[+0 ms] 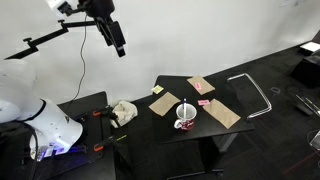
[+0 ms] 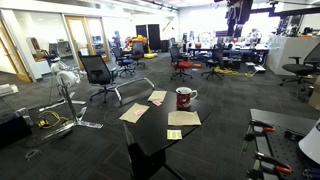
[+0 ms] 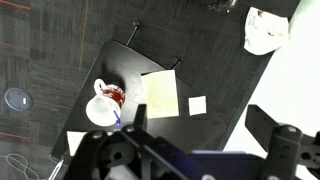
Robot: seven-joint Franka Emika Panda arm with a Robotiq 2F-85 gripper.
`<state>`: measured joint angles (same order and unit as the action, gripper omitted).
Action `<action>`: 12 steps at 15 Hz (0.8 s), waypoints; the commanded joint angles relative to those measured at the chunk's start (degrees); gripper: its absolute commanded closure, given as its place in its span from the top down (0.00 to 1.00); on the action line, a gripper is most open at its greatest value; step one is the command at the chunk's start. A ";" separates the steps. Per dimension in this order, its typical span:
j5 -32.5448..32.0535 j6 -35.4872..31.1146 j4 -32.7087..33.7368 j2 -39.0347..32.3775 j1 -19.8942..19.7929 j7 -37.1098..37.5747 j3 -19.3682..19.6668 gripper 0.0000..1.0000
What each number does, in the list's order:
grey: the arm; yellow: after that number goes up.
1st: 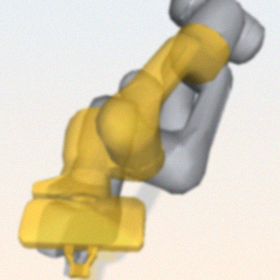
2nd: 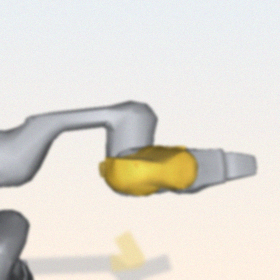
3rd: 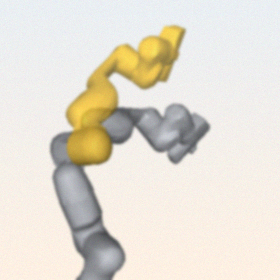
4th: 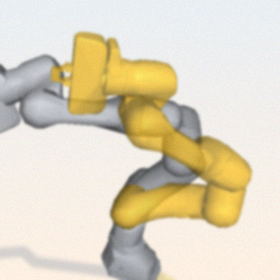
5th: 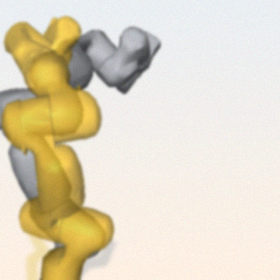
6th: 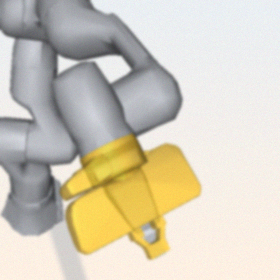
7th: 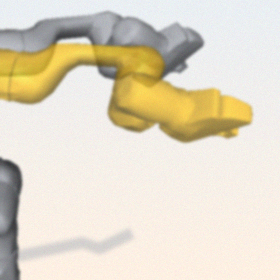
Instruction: Put the pen on the table
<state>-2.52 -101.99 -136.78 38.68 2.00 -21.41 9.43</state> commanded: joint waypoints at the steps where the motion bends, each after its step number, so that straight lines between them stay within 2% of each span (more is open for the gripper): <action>1: -0.48 0.46 3.15 -4.01 1.38 -10.53 3.40 1.00; 2: -0.58 0.29 3.41 -4.50 1.05 -11.91 3.67 1.00; 3: 0.13 0.10 1.47 -2.61 0.02 -8.79 2.41 1.00; 5: 0.20 0.09 2.00 -3.57 -0.14 -11.02 2.99 1.00; 12: 0.24 0.09 2.36 -3.86 0.12 -11.21 2.95 1.00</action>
<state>-2.52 -102.06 -134.58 34.93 2.60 -32.41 12.75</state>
